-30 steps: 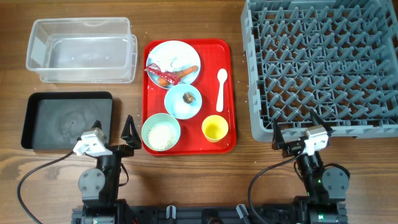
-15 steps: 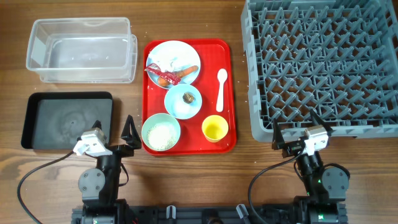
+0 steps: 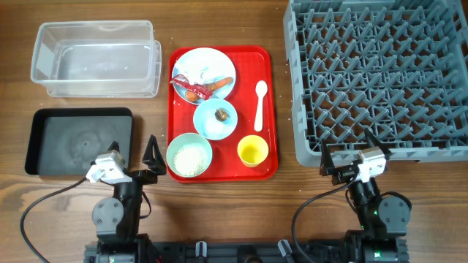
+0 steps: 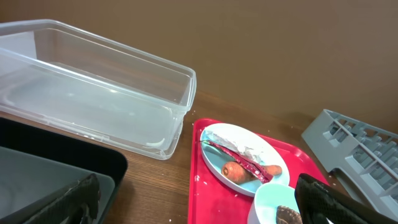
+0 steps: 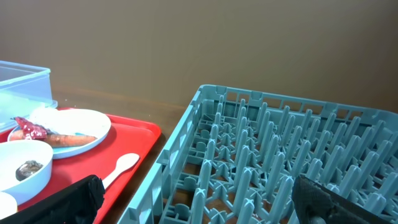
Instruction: Sort waste into correct bins and load items into the dishwasher rack
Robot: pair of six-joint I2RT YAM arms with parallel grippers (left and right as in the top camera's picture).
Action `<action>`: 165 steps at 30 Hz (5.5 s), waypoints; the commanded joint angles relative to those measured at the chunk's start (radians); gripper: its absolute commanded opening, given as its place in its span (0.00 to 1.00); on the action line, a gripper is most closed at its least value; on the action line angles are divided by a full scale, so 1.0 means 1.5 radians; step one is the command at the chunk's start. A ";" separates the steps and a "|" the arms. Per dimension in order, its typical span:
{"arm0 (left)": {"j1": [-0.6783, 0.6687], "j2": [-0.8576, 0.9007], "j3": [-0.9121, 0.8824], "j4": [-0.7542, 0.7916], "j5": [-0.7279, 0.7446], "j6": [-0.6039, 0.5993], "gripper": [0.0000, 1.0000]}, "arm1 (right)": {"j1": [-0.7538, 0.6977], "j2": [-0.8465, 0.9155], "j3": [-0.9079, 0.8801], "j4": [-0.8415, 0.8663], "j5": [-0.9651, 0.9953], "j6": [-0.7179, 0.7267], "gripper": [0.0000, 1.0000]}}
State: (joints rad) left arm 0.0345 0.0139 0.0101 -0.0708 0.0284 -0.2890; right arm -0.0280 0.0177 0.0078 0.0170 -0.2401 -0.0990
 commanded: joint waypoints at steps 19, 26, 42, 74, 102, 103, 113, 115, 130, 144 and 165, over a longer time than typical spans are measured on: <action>-0.004 -0.001 0.049 -0.007 0.090 0.016 1.00 | -0.002 0.004 0.039 0.063 -0.021 0.017 1.00; -0.004 0.128 0.241 -0.118 0.090 0.048 1.00 | -0.002 0.078 0.156 0.060 -0.022 0.017 1.00; -0.010 0.740 0.818 -0.532 0.092 0.050 1.00 | -0.002 0.597 0.748 -0.394 -0.121 0.037 1.00; -0.198 1.388 1.137 -0.570 -0.061 -0.324 1.00 | -0.002 0.840 0.878 -0.608 -0.125 0.066 1.00; -0.206 1.522 1.137 -0.379 -0.070 -0.299 0.04 | -0.002 0.840 0.878 -0.630 -0.114 0.066 1.00; -0.206 1.523 1.137 -0.380 -0.070 -0.299 0.04 | -0.002 0.840 0.878 -0.630 -0.114 0.066 1.00; -0.203 1.426 1.138 -0.392 -0.052 -0.250 0.04 | -0.002 0.840 0.878 -0.630 -0.114 0.066 1.00; -0.202 1.380 1.138 -0.395 -0.052 -0.239 0.04 | -0.002 0.840 0.878 -0.630 -0.114 0.066 0.99; -0.004 1.201 1.138 -0.473 -0.128 -0.211 0.04 | -0.002 0.840 0.878 -0.630 -0.114 0.068 1.00; 0.103 1.360 1.138 -0.330 -0.128 -0.211 0.66 | -0.002 0.840 0.877 -0.635 -0.114 0.068 1.00; 0.001 1.212 1.138 -0.436 -0.066 0.074 1.00 | -0.002 0.840 0.876 -0.630 -0.114 0.068 1.00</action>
State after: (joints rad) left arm 0.1200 1.9633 1.7134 -0.6640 -0.0925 -0.3241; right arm -0.0284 1.2755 1.3098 -0.9344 -0.4110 -0.0002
